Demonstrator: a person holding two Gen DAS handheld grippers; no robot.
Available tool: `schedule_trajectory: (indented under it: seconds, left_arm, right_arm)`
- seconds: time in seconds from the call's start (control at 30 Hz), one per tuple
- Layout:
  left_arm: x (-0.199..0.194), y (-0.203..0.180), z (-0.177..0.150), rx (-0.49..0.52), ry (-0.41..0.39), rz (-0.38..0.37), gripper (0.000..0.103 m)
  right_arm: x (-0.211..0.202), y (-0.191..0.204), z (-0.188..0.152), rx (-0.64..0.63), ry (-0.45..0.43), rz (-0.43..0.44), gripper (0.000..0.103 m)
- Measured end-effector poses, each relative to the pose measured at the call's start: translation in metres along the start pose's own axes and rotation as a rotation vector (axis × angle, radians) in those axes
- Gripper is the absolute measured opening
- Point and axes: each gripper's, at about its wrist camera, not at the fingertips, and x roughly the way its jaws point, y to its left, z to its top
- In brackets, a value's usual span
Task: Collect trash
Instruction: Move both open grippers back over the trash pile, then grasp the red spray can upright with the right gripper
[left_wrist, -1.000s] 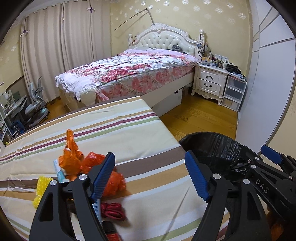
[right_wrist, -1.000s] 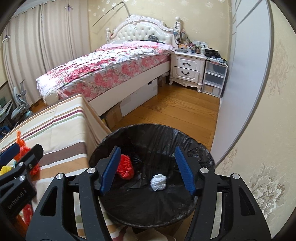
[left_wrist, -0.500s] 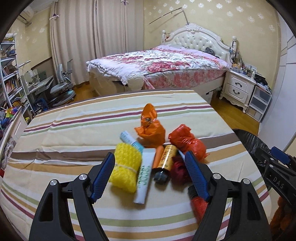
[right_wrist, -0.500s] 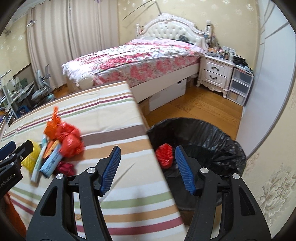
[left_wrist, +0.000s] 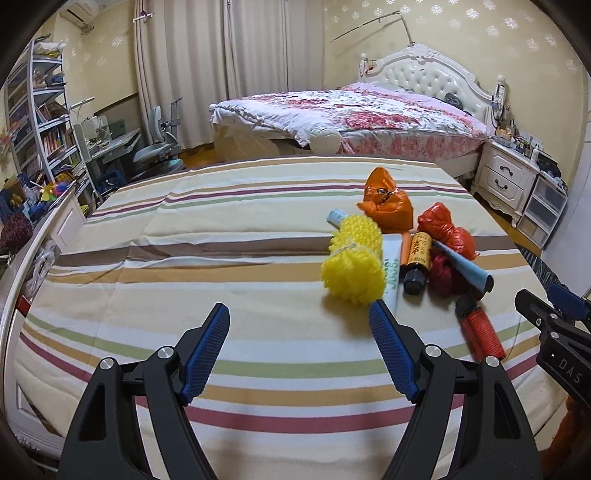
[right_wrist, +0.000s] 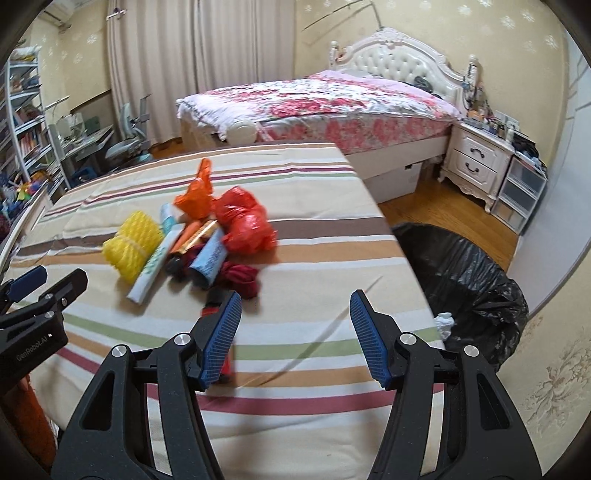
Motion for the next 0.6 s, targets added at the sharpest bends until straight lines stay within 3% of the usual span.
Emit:
schedule_trajectory:
  seconds: [0.3,0.4,0.5,0.6]
  left_arm:
    - [0.001,0.033,-0.020,-0.053,0.037,0.035,0.075]
    - [0.002,0.037,-0.022,-0.062,0.039,0.034,0.075]
    - [0.002,0.033,-0.022,-0.062,0.042,0.028,0.075]
    - [0.003,0.029,-0.022,-0.054,0.044,0.020,0.075]
  right_arm:
    - [0.010,0.035,-0.011,-0.078,0.044,0.041,0.055]
    - [0.015,0.039,-0.013,-0.092,0.065,0.047,0.045]
    - [0.020,0.039,-0.015,-0.099,0.090,0.063,0.027]
    - [0.019,0.035,-0.016,-0.092,0.090,0.063,0.024]
